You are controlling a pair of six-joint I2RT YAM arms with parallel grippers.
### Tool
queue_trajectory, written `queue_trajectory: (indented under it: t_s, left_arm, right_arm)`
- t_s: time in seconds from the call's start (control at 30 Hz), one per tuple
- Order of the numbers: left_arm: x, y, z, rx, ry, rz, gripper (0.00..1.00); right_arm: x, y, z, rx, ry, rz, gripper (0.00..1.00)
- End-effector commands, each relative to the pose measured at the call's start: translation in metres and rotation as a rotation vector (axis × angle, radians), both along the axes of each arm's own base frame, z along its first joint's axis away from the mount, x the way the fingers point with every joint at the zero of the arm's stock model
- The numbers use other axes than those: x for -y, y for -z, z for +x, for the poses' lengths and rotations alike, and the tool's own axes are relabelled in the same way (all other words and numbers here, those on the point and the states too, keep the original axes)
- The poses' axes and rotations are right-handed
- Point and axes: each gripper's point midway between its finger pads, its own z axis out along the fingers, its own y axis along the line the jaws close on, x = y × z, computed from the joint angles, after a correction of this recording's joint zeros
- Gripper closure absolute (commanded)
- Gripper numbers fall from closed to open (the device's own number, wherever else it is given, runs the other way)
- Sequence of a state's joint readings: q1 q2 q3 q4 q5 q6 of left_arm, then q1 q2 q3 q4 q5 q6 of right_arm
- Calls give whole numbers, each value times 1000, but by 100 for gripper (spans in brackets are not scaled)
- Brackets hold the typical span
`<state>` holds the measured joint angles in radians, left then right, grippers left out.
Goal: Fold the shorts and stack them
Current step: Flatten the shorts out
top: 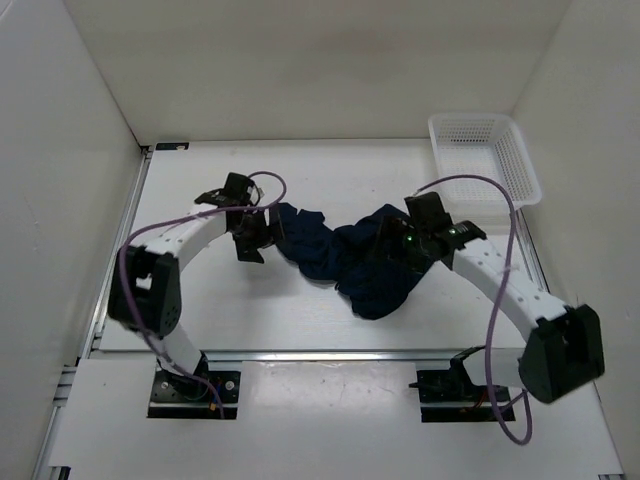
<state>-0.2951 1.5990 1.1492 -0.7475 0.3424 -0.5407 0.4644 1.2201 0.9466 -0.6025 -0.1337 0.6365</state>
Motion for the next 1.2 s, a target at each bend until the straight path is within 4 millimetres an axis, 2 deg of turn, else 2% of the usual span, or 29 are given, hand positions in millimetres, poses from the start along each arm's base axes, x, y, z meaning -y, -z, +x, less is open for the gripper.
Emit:
queue_trajectory:
  t_s: [0.0,0.03,0.07,0.17,0.23,0.27,0.3,0.33,0.37,0.43,0.47,0.5,0.53,0.57,0.6,0.67,0.7,0.73,0.77,0.8,0.83,0.9,0.93,0.97,1.0,1.03,1.07,1.13,1.17]
  left_arm:
    - [4,11,34,9,-46,26,4]
    - [2,25,39,-26,-55,38,4]
    - [5,24,48,-17,-55,35,4]
    - [17,37,57,-40,-32,43,5]
    - [20,42,64,-50,-39,43,10]
    - [28,45,67,-61,-33,34,13]
    - [29,47,70,-62,-33,34,24]
    - [32,47,73,-64,-29,25,33]
    - [33,48,76,-63,-29,24,42]
    - [40,45,85,-58,-18,-3,64]
    - [43,41,87,-51,-12,-20,89]
    - [50,32,94,-35,-1,-50,90]
    - [46,27,99,-28,-13,-53,90]
    - [47,16,104,-4,-12,-61,90]
    - [44,-1,115,40,-26,-75,90]
    - [43,-46,133,117,-33,-110,90]
    - [38,-64,140,149,-48,-110,90]
    - [35,-108,154,244,-50,-132,90]
    - [30,-119,152,243,-65,-108,90]
    - [25,-144,154,285,-75,-118,90]
    - [24,-186,156,380,-71,-130,90]
    - [15,-216,146,421,-77,-126,90]
    - [12,-247,137,494,-67,-138,90]
    - [3,-257,133,514,-87,-129,90]
    - [1,-270,125,544,-87,-137,90]
    - [-7,-284,109,573,-97,-141,90]
    - [-15,-289,104,591,-115,-134,90]
    - [-25,-293,89,606,-135,-126,90]
    - [-29,-284,69,587,-136,-121,90]
  right_arm:
    - [-28,-12,46,39,3,44,7]
    - [-36,-25,62,73,2,61,7]
    - [-38,-12,73,45,12,34,7]
    - [-45,2,94,7,29,-27,9]
    - [-51,7,105,-6,36,-29,12]
    - [-52,21,110,-43,51,-53,16]
    - [-56,18,118,-38,51,-50,19]
    - [-59,30,120,-75,44,-59,23]
    - [-63,32,122,-87,46,-48,27]
    - [-70,32,126,-106,31,-33,47]
    - [-69,35,131,-118,52,-31,60]
    - [-70,31,131,-118,47,-22,86]
    - [-71,24,137,-106,50,-5,95]
    - [-71,11,150,-77,58,22,100]
    - [-72,-2,159,-49,60,46,100]
    - [-65,-38,179,31,61,85,100]
    - [-68,-79,197,127,49,133,100]
    - [-58,-102,206,167,67,159,100]
    - [-54,-130,211,229,62,184,100]
    - [-52,-154,213,273,53,219,100]
    - [-40,-199,215,377,58,250,100]
    - [-23,-245,207,490,50,262,100]
    - [-14,-256,201,502,56,255,100]
    - [-11,-277,190,539,29,278,100]
    - [-6,-285,183,560,14,283,100]
    - [6,-304,165,620,4,275,100]
    - [15,-309,145,649,2,265,100]
    - [24,-303,124,695,-25,213,100]
    - [28,-299,117,727,-23,195,100]
